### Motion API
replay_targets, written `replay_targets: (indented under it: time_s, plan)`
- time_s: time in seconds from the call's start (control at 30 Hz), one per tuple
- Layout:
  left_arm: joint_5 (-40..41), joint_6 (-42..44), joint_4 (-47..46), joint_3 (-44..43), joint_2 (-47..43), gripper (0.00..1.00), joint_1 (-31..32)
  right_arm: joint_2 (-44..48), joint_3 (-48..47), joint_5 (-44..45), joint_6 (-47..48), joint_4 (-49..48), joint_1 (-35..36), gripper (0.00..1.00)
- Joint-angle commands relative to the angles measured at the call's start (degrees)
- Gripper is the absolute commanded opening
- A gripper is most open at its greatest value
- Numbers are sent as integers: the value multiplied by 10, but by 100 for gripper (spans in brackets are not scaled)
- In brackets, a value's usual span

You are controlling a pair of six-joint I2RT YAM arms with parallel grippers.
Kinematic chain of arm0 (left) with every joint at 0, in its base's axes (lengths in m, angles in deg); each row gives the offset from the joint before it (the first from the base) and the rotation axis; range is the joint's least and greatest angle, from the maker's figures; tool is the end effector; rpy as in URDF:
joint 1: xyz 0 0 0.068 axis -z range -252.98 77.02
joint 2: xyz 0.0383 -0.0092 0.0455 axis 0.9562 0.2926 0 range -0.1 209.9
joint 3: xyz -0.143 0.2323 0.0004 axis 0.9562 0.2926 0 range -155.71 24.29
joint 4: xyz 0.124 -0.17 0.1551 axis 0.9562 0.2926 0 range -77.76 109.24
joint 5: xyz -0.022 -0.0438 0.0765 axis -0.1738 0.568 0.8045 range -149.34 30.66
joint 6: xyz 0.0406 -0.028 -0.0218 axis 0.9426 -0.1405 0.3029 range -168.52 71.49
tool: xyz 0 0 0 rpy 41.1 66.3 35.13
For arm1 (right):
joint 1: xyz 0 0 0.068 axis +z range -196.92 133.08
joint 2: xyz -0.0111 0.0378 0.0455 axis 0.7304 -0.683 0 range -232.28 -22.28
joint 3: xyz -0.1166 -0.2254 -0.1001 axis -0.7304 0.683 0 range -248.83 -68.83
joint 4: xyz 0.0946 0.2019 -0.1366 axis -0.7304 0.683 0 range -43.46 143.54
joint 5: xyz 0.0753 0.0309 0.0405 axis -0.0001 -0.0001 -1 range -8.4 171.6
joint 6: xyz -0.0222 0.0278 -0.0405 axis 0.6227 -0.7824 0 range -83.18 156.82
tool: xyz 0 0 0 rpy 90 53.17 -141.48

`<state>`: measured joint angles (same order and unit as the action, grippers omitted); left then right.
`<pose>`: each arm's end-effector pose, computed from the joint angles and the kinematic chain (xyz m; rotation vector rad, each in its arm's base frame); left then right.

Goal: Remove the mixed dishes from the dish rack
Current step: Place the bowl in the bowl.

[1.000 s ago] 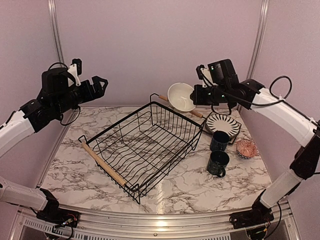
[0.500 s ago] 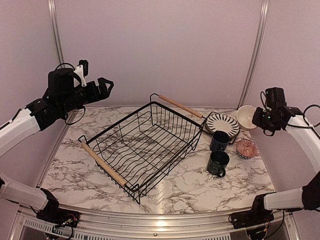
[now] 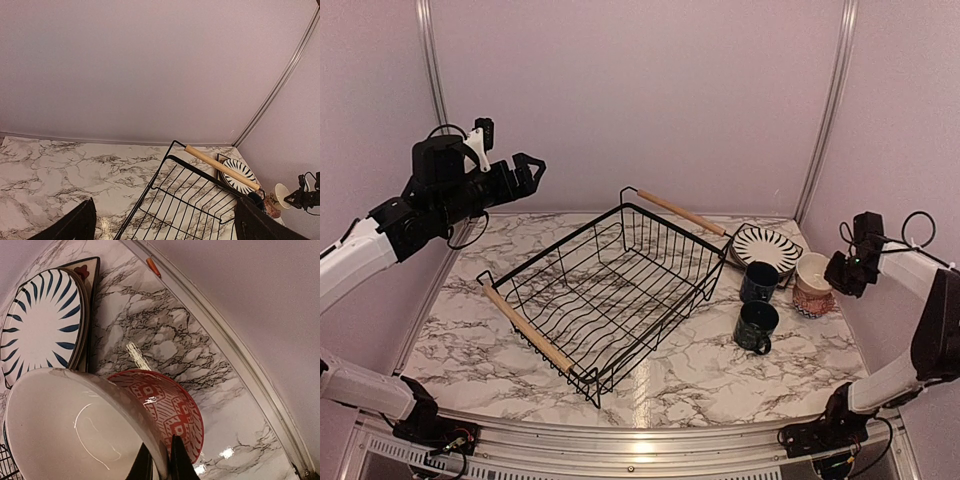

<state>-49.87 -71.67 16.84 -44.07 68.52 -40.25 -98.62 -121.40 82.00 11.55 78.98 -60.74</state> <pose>0.2368 -0.1451 0.4089 0.0130 1.6894 -0.6021 0.2593 -0.0639 0.2351 0.8568 2.4052 0.0685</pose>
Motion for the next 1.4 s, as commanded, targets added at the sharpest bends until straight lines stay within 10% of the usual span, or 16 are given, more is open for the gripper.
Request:
replay_targets:
  time_s: [0.0,0.73,1.2,1.37]
  plan:
    - [-1,1,5,-8,-10,99,-1,-16,-23,12,-1,-61,-1,0]
    - [-5,4,6,-16,-8,99,-1,-14,34,39,1,-70,-1,6]
    - [6,14,18,-22,-28,99,-1,13,25,70,10,-49,-1,27]
    - [27,30,33,-38,-42,99,-1,83,-26,61,47,-4,10,53]
